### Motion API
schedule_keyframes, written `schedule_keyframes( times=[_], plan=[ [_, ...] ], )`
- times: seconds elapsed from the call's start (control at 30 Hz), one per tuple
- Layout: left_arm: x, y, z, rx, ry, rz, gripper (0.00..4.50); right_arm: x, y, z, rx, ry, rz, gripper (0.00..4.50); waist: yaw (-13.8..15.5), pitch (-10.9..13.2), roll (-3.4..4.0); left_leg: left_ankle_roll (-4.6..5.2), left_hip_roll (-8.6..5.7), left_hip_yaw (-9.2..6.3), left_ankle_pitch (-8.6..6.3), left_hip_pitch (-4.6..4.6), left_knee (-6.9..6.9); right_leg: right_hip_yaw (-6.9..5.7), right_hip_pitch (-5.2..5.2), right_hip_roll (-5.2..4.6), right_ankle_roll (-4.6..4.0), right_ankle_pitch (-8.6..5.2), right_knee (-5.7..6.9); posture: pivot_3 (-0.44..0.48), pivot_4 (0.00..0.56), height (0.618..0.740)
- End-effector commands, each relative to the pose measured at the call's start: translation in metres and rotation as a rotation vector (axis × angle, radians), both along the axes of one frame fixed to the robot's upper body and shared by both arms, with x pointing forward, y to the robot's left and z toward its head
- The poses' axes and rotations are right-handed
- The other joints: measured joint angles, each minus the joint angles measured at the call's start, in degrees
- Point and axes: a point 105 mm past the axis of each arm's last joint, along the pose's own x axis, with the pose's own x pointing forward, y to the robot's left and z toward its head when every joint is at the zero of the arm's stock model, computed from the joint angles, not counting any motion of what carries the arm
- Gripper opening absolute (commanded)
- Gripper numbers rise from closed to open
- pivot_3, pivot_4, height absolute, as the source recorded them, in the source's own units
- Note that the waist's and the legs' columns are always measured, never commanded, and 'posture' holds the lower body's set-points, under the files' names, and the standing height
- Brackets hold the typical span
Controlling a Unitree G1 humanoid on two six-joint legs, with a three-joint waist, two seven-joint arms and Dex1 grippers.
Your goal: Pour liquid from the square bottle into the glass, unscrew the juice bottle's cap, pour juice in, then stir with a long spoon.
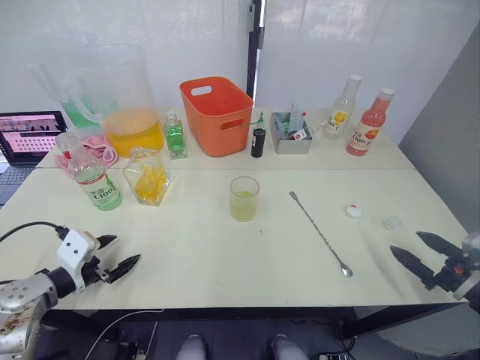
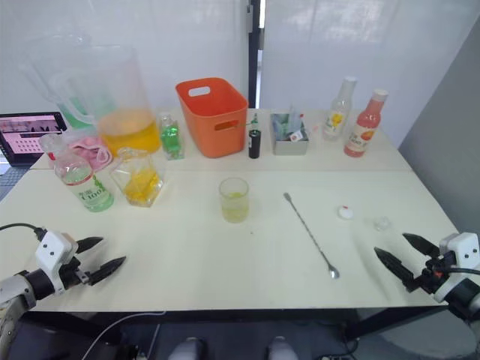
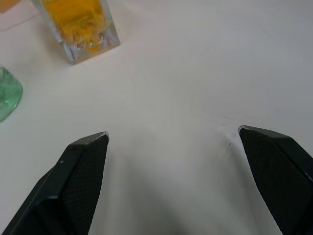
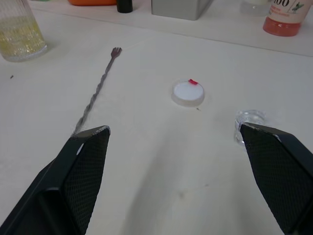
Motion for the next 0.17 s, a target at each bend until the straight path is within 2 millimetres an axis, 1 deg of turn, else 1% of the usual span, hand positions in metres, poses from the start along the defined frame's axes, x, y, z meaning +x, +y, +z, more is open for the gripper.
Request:
schedule_keyframes(
  times=[0.03,0.13,0.17],
  plan=[
    [0.0004,0.0107,0.0059,0.006,-0.048,0.049,4.50,-0.0017,-0.0011,0.0053,-0.037,-0.046,-0.001,4.46,0.12,0.00,0.00,-0.05,0.00,0.00,-0.03,0.00,0.00,0.00,0.00,0.00,0.00,0.00,0.00,0.000,0.150,0.703],
    [0.0021,0.0139,0.0029,-0.019,-0.047,0.076,4.50,-0.0027,-0.0007,0.0022,-0.041,-0.044,-0.003,4.46,0.24,-0.01,-0.01,-0.23,0.00,0.00,-0.14,0.00,0.02,0.00,0.02,-0.01,0.00,0.00,0.00,0.000,0.150,0.703],
    [0.0007,0.0123,-0.0003,-0.039,-0.024,0.060,4.50,-0.0028,-0.0007,0.0013,-0.036,-0.040,-0.004,4.46,0.24,-0.01,-0.01,-0.24,-0.01,0.00,-0.15,0.00,0.02,0.00,0.03,-0.01,0.01,0.00,0.00,0.000,0.150,0.703]
  ],
)
